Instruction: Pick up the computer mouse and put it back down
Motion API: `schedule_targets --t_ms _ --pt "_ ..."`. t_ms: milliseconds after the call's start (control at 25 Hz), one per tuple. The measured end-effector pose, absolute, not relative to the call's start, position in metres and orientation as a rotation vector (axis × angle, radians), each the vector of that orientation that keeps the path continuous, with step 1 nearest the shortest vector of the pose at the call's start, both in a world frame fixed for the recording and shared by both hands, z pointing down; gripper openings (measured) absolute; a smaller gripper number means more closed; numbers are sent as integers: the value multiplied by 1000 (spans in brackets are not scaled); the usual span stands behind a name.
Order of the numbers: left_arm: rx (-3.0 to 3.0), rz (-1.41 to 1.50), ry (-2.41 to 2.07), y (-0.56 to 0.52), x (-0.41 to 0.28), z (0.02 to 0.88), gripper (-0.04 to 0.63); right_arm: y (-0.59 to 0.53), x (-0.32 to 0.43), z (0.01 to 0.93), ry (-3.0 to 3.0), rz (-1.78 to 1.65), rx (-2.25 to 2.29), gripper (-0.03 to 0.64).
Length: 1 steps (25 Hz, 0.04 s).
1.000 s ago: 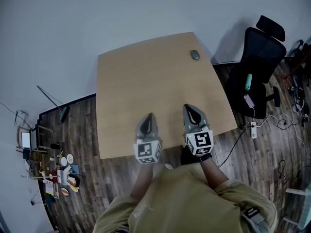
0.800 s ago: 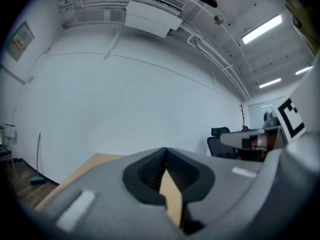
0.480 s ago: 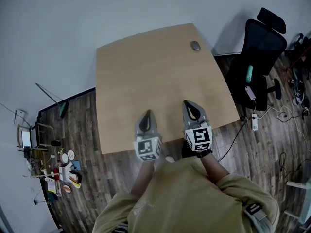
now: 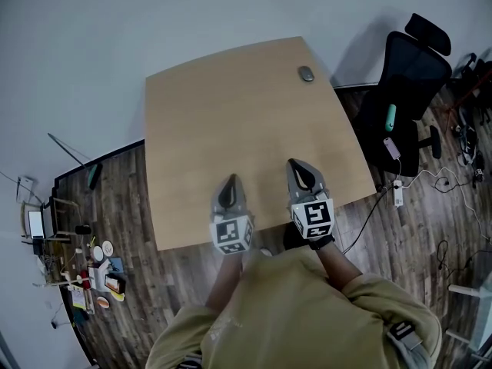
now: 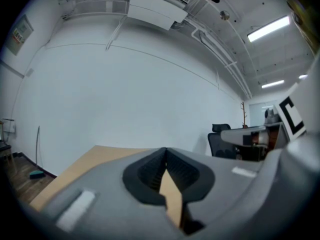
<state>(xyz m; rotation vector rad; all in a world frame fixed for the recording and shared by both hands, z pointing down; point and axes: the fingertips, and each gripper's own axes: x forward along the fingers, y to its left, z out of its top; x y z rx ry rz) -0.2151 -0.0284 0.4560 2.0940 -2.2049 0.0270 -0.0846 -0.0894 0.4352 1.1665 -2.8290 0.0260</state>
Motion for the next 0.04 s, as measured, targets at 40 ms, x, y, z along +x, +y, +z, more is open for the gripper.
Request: schedule_targets --t_ms 40 --pt "2090 26 -2203 -32 -217 458 -1 -93 -86 436 -2827 26 1164 6"
